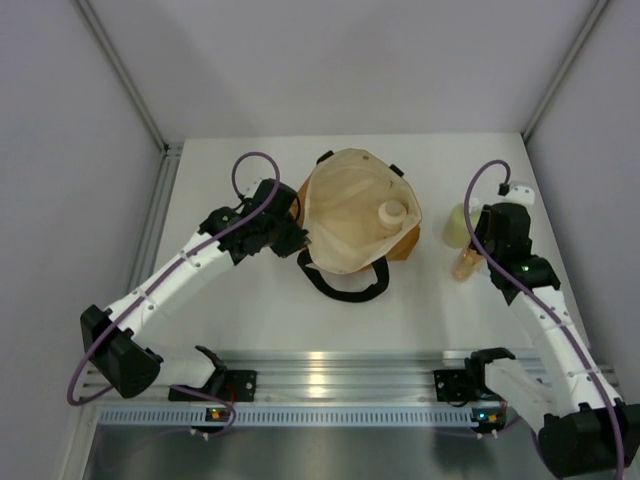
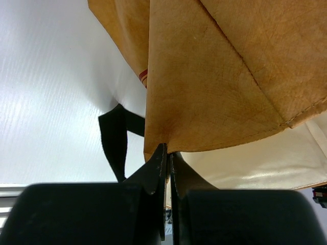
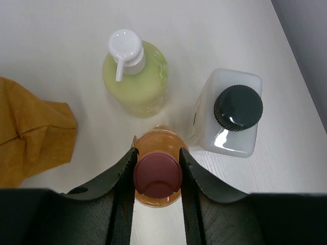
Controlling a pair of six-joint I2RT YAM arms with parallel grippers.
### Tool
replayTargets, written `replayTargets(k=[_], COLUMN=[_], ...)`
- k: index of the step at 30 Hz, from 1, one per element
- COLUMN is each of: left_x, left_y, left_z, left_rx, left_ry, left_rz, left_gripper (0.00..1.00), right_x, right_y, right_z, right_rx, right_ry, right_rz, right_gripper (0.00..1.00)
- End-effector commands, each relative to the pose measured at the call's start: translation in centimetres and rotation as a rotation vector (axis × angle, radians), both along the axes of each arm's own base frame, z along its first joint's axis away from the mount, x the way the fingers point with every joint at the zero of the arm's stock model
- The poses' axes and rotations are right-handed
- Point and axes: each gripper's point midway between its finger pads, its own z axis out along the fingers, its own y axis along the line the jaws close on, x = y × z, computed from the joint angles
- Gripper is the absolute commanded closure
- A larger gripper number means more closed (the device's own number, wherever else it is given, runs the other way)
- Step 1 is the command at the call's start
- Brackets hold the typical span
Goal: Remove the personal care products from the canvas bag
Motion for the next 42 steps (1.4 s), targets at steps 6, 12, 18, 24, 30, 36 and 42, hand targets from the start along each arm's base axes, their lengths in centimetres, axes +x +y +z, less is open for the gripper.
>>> replayTargets(k=[6, 12, 18, 24, 30, 36, 42], left_x=[-0.3, -0.3, -0.3, 0.0, 0.3, 0.6, 1.0], left_y=[-0.2, -0.3, -0.7, -0.6, -1.0, -1.4, -1.4], left_z=[1.1, 1.2, 0.5, 0.6, -0.3, -0.4, 0.1], left_rx=[-0.034, -0.034, -0.03, -0.029, -0.023, -0.037, -0.036], left_ry=[-0.036, -0.037, -0.015, -0.019, 0.006, 0.007, -0.007], left_rz=[-0.024, -0.027, -0.046, -0.029, -0.022, -0.013, -0.008], left_gripper=[1.0, 1.0, 1.0, 1.0, 1.0, 1.0, 1.0], right_x=[3.5, 3.0, 2.8, 0.9, -0.5, 0.5, 3.3], right_y=[0.2, 0.3, 2.4, 9.7, 18.8, 25.5, 26.0], right_z=[3.9, 4.3, 9.8, 16.9, 17.5, 13.6, 9.7], right_rx=[0.023, 0.007, 0.04, 0.221, 0.286, 0.203, 0.057], right_ry=[-0.216, -0.185, -0.228, -0.315, -0.197, -0.031, 0.09], right_rz=[0.043, 0.067, 0.177, 0.408, 0.583, 0.618, 0.534], right_gripper=[0.87, 0.4, 0.3, 0.3, 0.37, 0.4, 0.41])
